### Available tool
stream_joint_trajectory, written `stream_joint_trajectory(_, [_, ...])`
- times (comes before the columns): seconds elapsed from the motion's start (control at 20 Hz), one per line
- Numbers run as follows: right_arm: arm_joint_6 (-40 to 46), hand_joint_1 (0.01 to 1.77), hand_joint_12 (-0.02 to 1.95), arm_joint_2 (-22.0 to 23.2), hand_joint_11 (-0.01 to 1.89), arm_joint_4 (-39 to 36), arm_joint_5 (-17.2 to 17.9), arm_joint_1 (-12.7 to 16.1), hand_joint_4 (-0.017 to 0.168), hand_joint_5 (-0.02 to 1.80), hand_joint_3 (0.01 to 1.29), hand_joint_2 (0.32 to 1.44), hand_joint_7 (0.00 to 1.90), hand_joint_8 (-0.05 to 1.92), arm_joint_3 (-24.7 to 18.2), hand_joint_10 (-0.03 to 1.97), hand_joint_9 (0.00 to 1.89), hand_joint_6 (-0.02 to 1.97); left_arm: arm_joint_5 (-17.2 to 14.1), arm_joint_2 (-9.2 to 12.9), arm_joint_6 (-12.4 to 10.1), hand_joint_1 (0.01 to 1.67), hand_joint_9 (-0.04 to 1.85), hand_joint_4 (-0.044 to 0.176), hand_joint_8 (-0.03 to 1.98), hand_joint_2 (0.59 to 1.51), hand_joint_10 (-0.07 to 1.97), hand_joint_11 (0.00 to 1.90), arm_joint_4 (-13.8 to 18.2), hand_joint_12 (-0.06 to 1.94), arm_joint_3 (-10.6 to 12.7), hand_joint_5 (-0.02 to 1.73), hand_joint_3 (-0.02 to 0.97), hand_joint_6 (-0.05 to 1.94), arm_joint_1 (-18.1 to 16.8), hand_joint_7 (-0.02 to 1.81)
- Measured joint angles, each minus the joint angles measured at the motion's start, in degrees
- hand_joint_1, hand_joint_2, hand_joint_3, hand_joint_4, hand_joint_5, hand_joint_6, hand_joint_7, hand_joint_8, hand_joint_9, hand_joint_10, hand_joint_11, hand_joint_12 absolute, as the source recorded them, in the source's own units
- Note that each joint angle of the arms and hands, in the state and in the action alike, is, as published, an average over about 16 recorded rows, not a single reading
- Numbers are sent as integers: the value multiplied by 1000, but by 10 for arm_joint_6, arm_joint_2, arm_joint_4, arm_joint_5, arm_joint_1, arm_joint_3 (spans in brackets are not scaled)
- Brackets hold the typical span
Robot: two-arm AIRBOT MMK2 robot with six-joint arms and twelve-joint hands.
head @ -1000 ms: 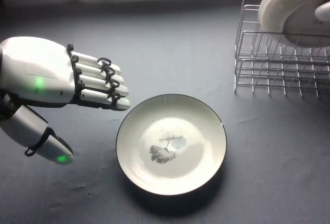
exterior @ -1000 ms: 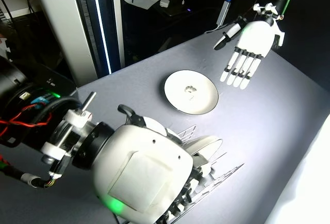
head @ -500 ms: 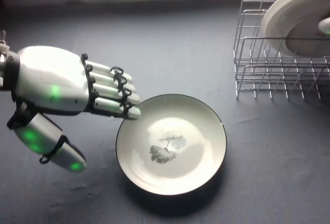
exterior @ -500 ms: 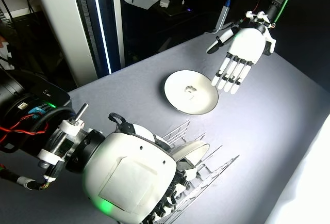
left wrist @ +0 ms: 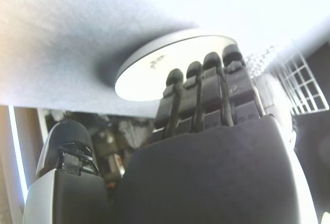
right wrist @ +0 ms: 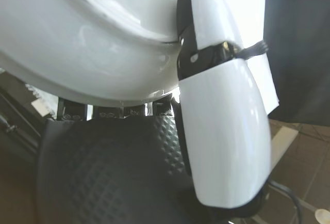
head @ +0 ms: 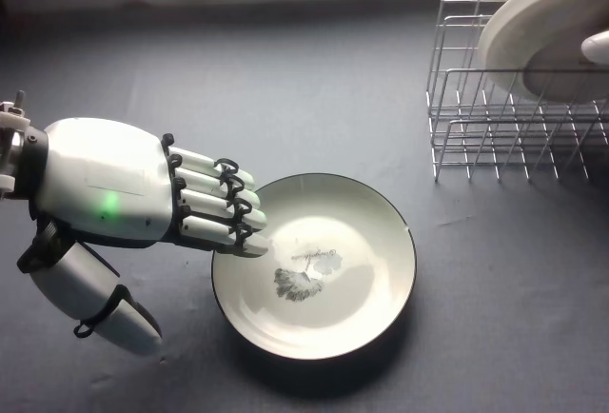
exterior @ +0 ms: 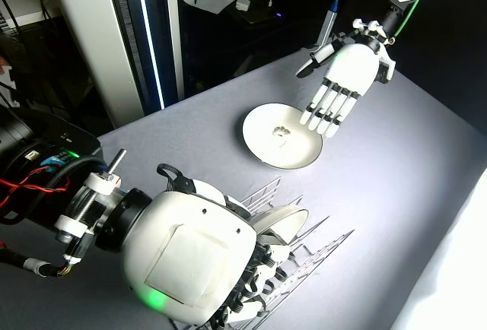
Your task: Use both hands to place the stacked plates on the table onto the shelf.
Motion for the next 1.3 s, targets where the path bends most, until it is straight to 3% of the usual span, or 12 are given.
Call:
stream_joint_trajectory(0.25, [-1, 1166, 1385, -2, 208, -10, -12, 25, -7, 602, 14, 1064, 704, 59, -6, 418, 660, 371, 6, 2, 2, 14, 16, 0, 5, 1131, 8, 17, 0, 9, -8, 37, 15, 4, 8, 18])
stream_joint_trajectory(0.4, [-2, 1143, 1348, -3, 90, -18, -21, 49, -6, 546, 14, 1070, 634, 19, -12, 380, 561, 192, 10, 1, 5, 14, 16, 0, 5, 1133, 9, 17, -2, 8, -11, 33, 15, 4, 12, 19])
stream_joint_trajectory(0.65, [-4, 1111, 1214, -8, 18, -62, -29, 88, -4, 481, 15, 1077, 529, 7, -24, 286, 406, 111, 18, -1, 10, 13, 16, 0, 5, 1136, 8, 17, -5, 0, -11, 25, 15, 3, 23, 19])
stream_joint_trajectory(0.95, [-5, 1043, 878, -16, 20, -190, -3, 121, -3, 340, 15, 1055, 366, 6, -41, 181, 255, 55, 30, -6, 17, 13, 14, -1, 4, 1138, 4, 15, -12, -15, -11, 24, 15, 2, 41, 18])
stream_joint_trajectory(1.3, [-4, 858, 348, -25, 21, -400, 59, 113, 1, 129, 15, 976, 141, 7, -53, 71, 97, 22, 46, -9, 22, 14, 6, -6, 4, 1137, -3, 12, -35, -33, -10, 14, 16, -13, 79, 18])
